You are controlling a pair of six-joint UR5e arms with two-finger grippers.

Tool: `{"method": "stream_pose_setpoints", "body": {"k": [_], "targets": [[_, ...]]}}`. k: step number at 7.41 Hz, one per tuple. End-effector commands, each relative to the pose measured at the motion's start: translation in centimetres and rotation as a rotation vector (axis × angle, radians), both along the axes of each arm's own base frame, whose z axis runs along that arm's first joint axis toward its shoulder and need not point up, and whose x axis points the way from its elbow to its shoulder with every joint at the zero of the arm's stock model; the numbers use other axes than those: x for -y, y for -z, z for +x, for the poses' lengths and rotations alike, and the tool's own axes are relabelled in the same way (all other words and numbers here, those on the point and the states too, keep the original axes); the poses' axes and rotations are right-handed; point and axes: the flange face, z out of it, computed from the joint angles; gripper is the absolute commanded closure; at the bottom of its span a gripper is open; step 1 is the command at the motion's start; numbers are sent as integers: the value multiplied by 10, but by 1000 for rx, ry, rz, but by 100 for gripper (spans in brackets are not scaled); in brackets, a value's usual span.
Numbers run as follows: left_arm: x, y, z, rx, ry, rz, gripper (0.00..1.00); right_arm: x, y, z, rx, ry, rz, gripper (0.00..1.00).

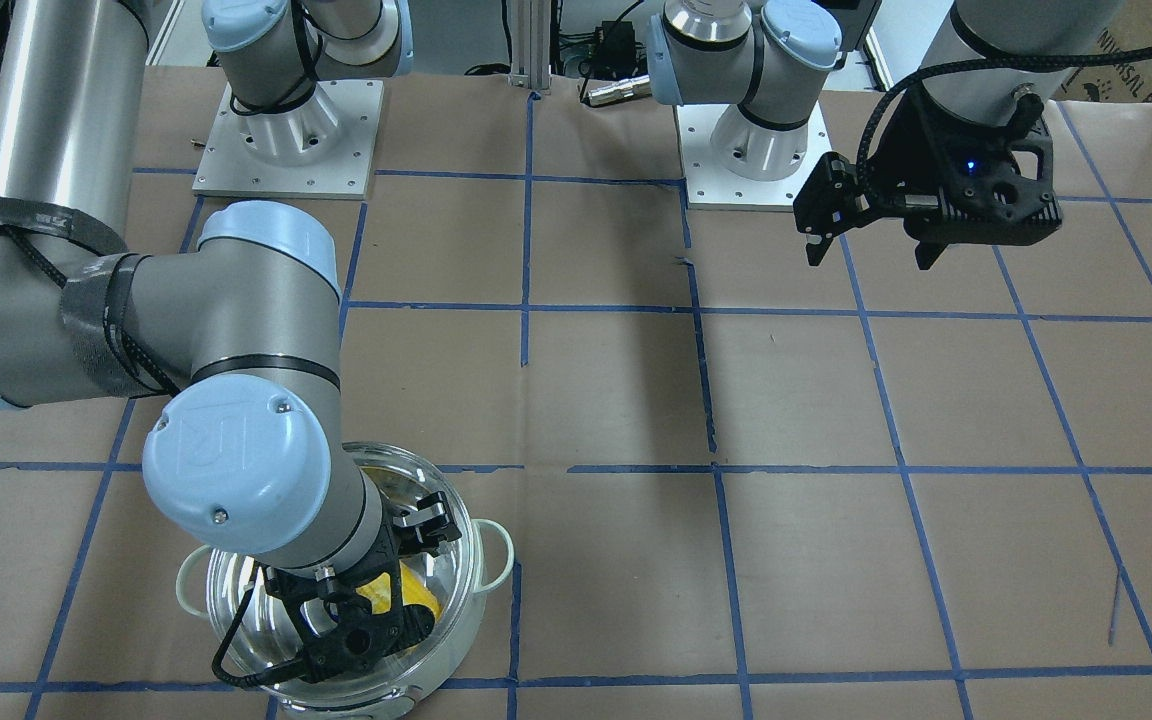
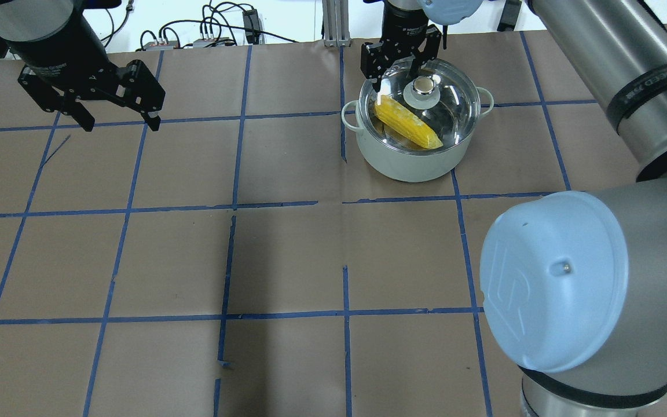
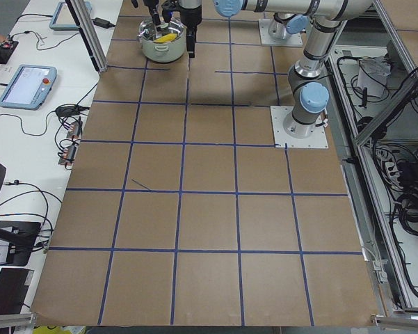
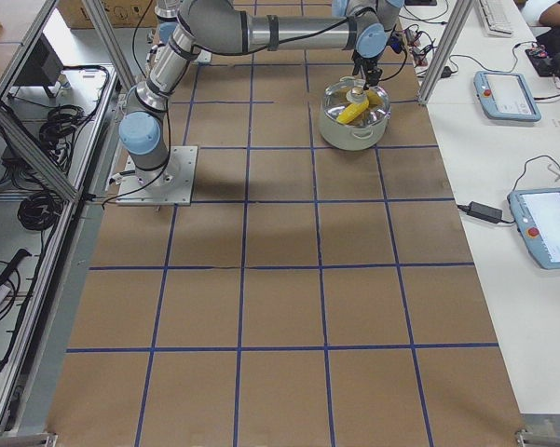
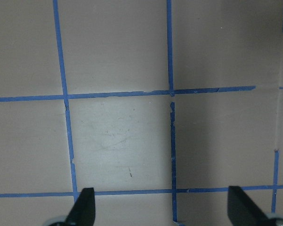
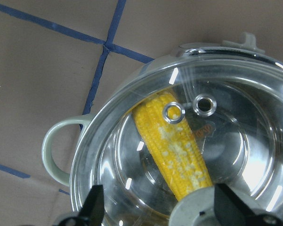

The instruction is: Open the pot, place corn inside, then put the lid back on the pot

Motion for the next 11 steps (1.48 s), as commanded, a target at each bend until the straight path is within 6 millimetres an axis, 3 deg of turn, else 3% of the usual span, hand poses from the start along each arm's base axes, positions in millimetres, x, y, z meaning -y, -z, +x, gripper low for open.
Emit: {"method": "stream_pose_setpoints", "body": {"k": [1, 3, 6, 7, 9, 11], "targets": [[0, 0, 0, 0, 0, 0, 0, 0, -6, 3, -3, -5, -13, 14], [0, 0, 0, 0, 0, 1, 0, 3, -28, 4, -12, -9, -56, 11], [0, 0, -1, 0, 2, 1, 0, 1, -75, -31, -26, 22, -44, 12], [0, 0, -1, 0, 2, 1, 0, -21, -100, -35, -33, 25, -10, 14], [0, 0, -1, 0, 2, 1, 0, -52, -125, -60, -51, 42, 110, 17], [0, 0, -1, 0, 2, 1, 0, -76, -147, -69, -71, 49, 159, 19]]}}
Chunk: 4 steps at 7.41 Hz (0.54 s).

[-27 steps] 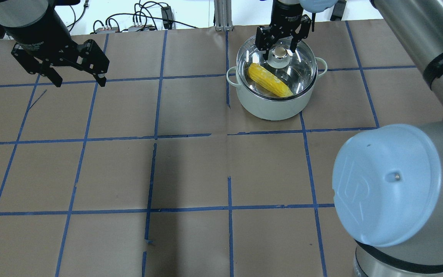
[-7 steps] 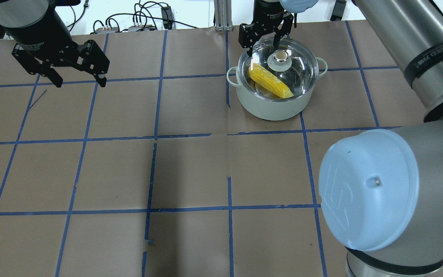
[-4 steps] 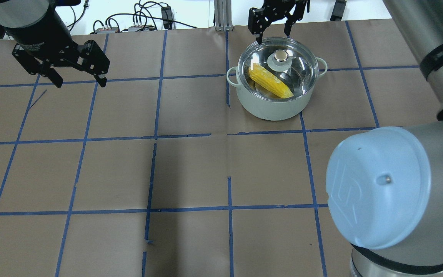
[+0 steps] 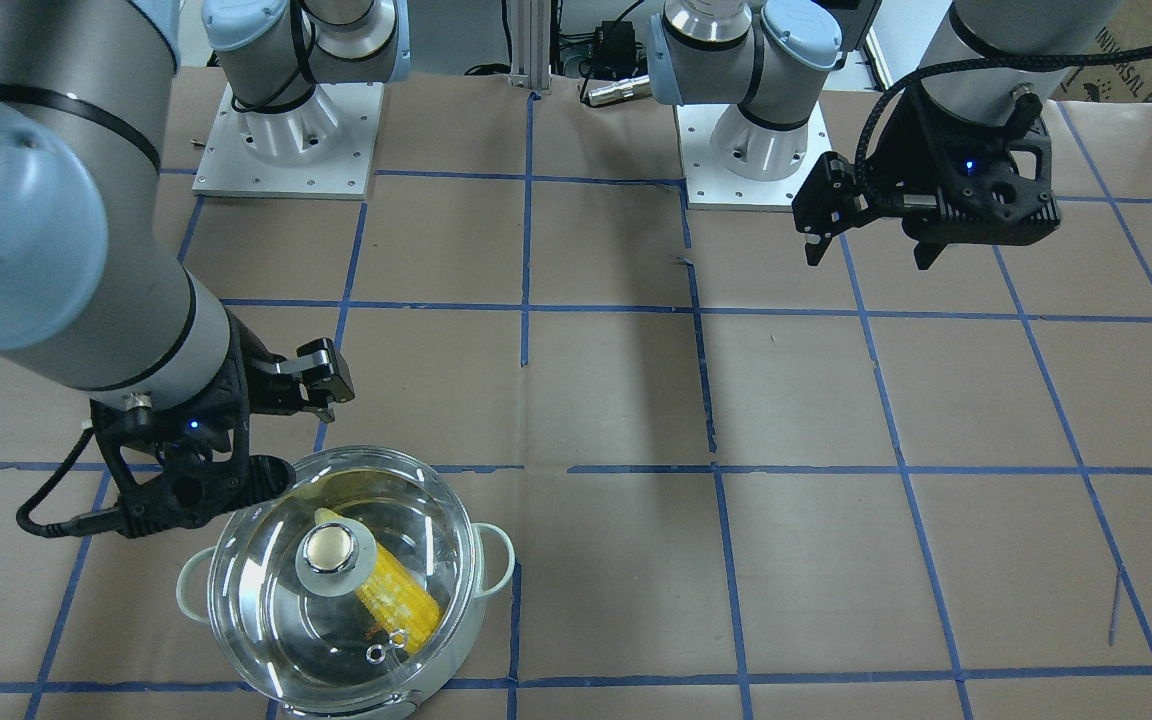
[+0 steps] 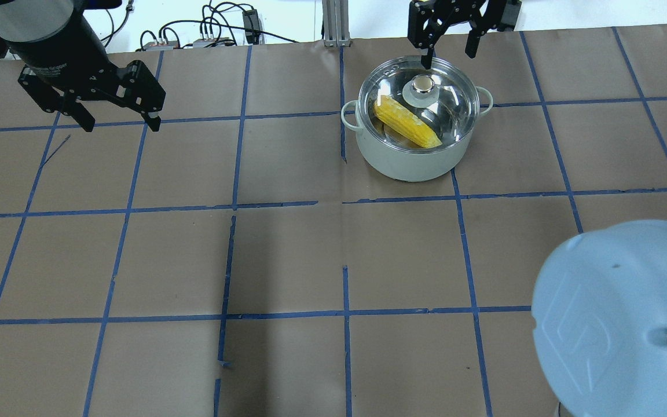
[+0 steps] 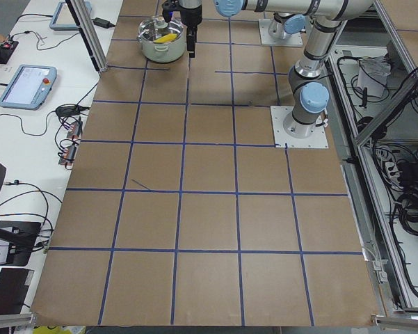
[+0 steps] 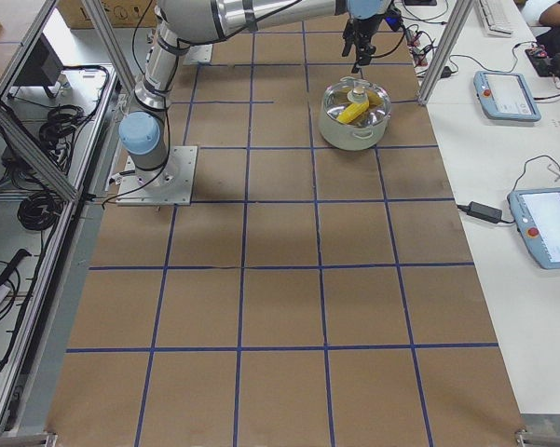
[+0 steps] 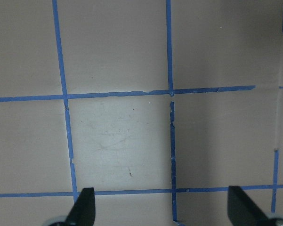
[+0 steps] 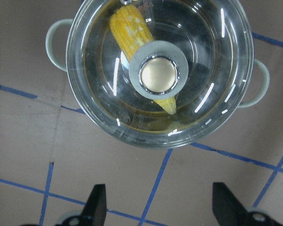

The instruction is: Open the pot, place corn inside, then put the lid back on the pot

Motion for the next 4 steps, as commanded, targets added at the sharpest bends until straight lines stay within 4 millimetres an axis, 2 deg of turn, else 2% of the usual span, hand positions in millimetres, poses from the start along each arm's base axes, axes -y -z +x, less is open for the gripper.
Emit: {"method": "stream_pose_setpoints", "body": {"k": [1, 2, 4], "targets": [[0, 0, 0, 0, 0, 0, 0, -25, -10, -6, -16, 7, 77, 22], [0, 0, 0, 0, 0, 0, 0, -42, -2, -7, -17, 9, 110, 25], [0, 0, 0, 0, 0, 0, 0, -78, 4, -13, -16, 15, 87, 24]]}}
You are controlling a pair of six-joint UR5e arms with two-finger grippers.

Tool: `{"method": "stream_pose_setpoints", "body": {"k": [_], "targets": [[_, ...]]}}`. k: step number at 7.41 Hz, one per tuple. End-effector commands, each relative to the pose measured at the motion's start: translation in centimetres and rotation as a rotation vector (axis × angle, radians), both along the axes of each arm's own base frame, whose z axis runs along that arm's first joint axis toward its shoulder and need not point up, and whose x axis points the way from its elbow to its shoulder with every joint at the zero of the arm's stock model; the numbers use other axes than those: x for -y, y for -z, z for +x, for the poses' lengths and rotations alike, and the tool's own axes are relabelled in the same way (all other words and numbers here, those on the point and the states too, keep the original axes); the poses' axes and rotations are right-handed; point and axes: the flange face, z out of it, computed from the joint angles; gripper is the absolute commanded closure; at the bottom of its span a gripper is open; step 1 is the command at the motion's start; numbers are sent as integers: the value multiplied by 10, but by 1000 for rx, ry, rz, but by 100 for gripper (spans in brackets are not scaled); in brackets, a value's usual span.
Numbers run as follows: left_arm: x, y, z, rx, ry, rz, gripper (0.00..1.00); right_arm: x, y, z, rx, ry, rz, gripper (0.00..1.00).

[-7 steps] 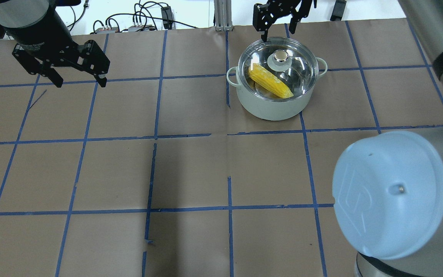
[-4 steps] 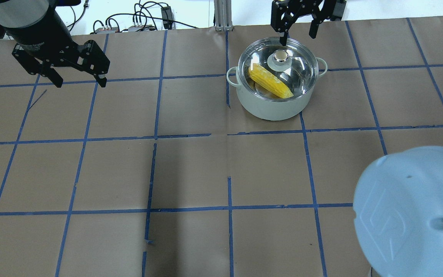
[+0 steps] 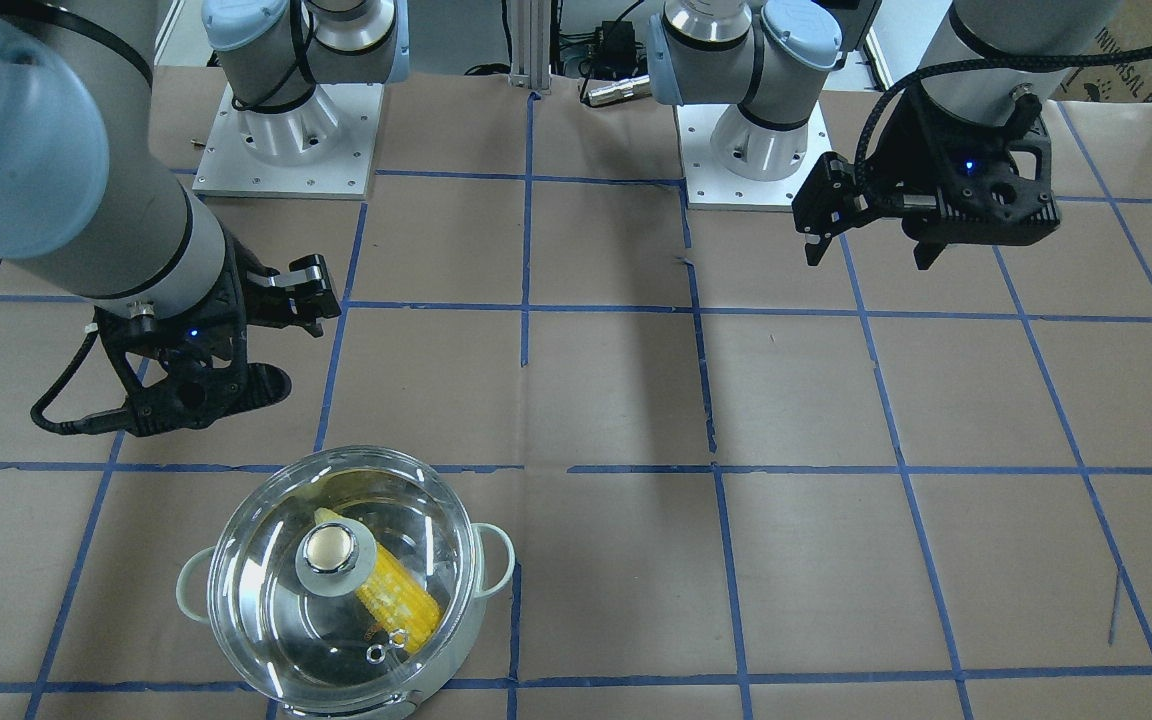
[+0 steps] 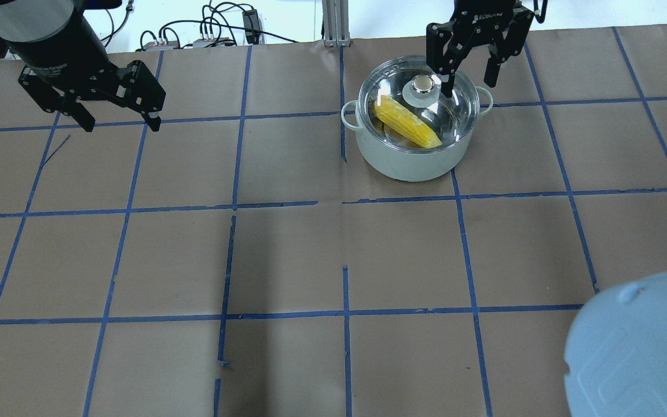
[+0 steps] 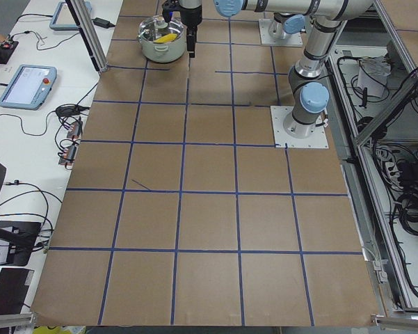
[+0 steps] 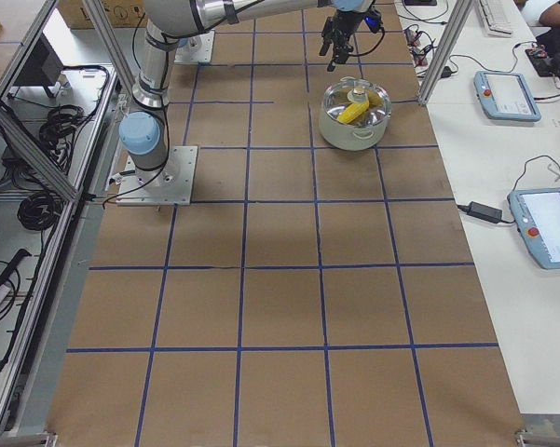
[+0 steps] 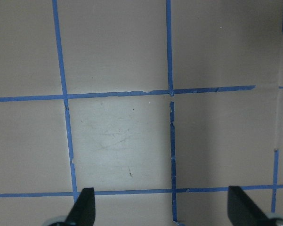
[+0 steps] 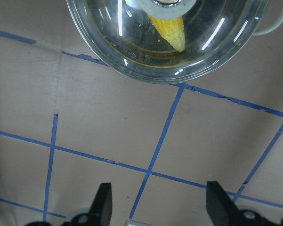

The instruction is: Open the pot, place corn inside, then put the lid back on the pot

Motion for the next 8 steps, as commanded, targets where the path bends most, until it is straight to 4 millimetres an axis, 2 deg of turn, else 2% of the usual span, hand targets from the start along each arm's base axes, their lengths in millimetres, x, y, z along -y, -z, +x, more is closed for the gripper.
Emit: {"method": "stream_pose_setpoints", "body": {"k": [1, 2, 3, 4, 6, 8], "targets": [[0, 0, 0, 0, 0, 0, 0, -43, 4, -8, 2, 12, -45, 24], [0, 1, -1, 0, 0, 2, 0, -50, 16, -18, 7, 29, -94, 18], [0, 1, -2, -3, 1, 1, 0, -61, 20, -29, 21, 47, -136, 8], [1, 2, -1, 6, -12, 5, 0, -74, 27, -30, 25, 50, -142, 0], [-1, 3, -3, 8, -17, 9, 0, -76, 18, -30, 18, 49, -164, 0], [-7, 7, -4, 9, -14, 15, 0, -75, 19, -30, 19, 45, -166, 0]]}}
